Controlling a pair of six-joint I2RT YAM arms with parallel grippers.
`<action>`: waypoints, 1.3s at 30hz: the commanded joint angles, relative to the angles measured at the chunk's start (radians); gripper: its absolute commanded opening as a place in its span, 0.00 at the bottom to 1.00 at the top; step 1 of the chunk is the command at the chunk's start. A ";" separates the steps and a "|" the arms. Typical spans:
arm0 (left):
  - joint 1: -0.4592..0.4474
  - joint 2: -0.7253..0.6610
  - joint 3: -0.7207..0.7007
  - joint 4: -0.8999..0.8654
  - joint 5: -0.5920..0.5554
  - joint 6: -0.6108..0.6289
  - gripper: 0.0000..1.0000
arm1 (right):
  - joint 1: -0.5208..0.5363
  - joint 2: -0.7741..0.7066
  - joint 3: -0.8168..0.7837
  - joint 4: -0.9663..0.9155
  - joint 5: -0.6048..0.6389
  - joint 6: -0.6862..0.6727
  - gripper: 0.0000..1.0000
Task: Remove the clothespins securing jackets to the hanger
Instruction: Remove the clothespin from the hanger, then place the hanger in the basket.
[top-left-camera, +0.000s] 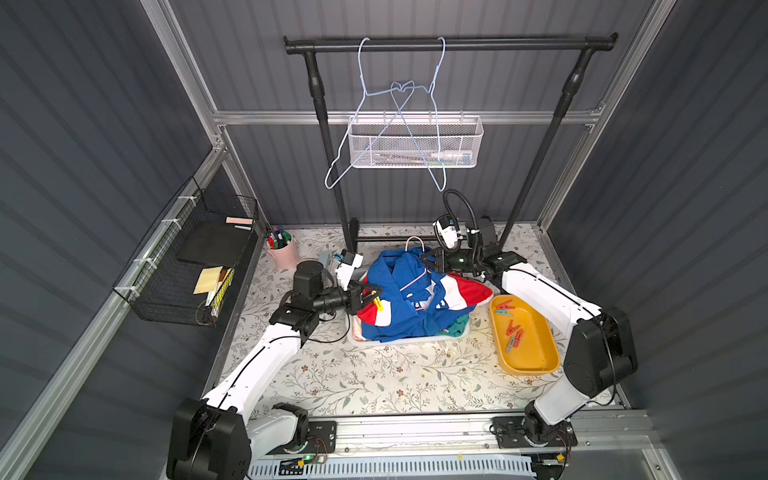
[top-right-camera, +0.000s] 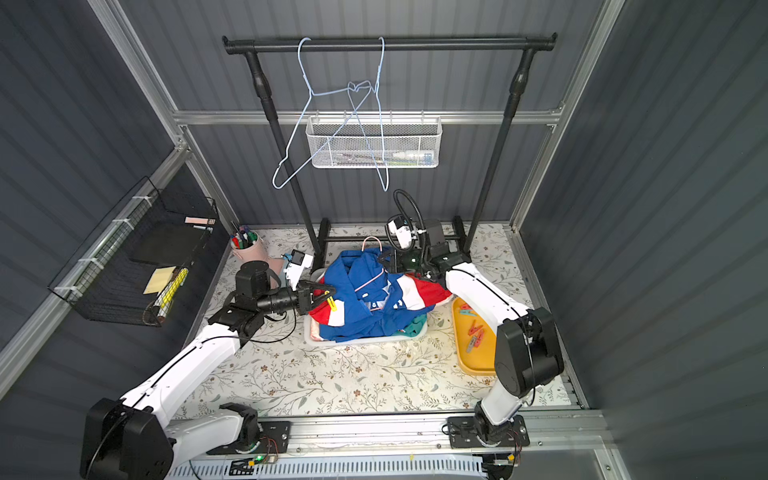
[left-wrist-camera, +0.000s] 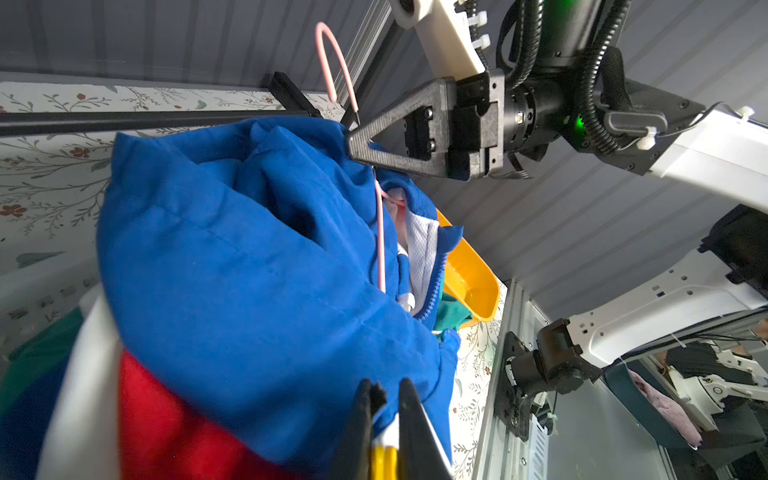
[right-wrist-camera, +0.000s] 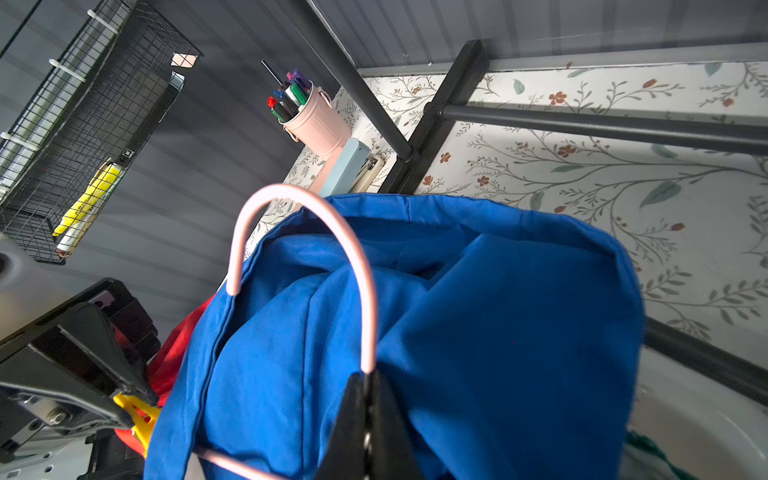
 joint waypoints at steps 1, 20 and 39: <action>-0.003 -0.014 0.065 -0.042 0.000 -0.006 0.00 | -0.009 -0.004 0.011 -0.016 0.004 -0.029 0.00; 0.025 0.077 0.248 0.097 -0.101 -0.111 0.00 | 0.020 -0.201 -0.094 0.004 0.337 -0.123 0.67; -0.081 0.229 0.334 0.221 -0.081 -0.175 0.00 | 0.331 -0.105 0.116 -0.102 0.251 -0.309 0.66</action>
